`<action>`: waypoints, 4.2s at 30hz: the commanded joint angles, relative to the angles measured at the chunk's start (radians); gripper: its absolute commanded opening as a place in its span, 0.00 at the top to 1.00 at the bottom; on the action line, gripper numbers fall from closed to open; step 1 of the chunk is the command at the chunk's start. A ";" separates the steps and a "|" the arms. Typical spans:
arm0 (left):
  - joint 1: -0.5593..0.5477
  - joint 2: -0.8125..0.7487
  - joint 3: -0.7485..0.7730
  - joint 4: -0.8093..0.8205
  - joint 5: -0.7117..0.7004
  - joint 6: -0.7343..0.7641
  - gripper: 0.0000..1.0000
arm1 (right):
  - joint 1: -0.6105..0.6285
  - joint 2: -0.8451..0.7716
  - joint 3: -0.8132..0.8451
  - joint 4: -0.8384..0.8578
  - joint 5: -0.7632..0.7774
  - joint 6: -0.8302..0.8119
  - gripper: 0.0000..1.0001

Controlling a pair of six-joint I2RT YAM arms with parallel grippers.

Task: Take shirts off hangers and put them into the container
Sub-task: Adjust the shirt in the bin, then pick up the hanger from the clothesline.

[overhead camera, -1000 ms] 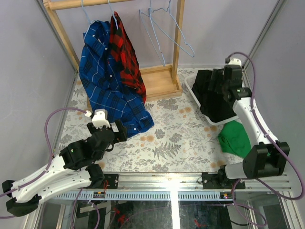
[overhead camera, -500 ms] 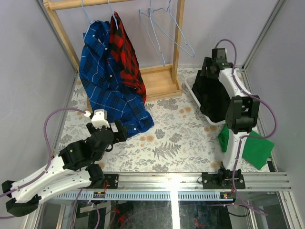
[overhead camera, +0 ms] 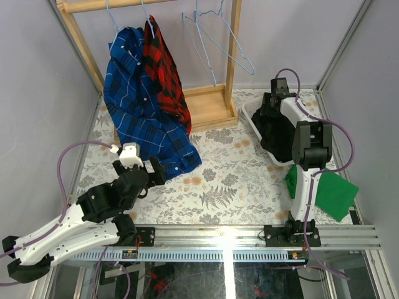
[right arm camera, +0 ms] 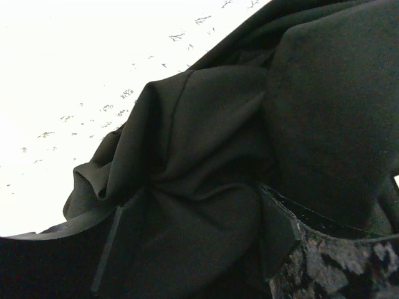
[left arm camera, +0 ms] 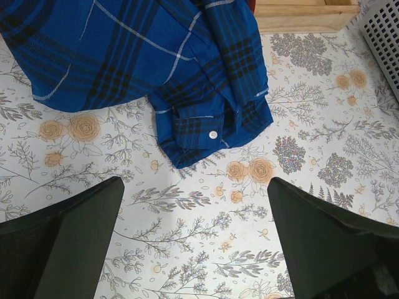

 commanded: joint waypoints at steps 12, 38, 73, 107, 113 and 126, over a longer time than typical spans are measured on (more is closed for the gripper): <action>-0.002 0.000 0.018 0.000 -0.039 -0.017 0.00 | -0.003 -0.583 -0.208 -0.063 -0.006 -0.013 0.10; -0.002 0.010 0.018 0.006 -0.044 -0.012 0.00 | 0.006 -0.418 -0.712 0.034 -0.020 0.040 0.71; -0.002 0.005 0.014 0.012 -0.022 -0.007 0.00 | -0.157 -0.430 -0.132 0.041 0.137 0.115 0.00; -0.002 0.002 0.015 0.010 -0.032 -0.006 0.00 | -0.181 -0.377 -0.076 -0.038 -0.256 0.025 0.11; -0.002 0.003 0.017 0.010 -0.029 -0.006 0.00 | -0.181 -0.567 -0.208 0.038 -0.276 0.046 0.09; -0.002 0.010 0.017 0.011 -0.029 -0.006 0.00 | -0.175 -0.875 -0.596 0.302 -0.693 0.208 0.25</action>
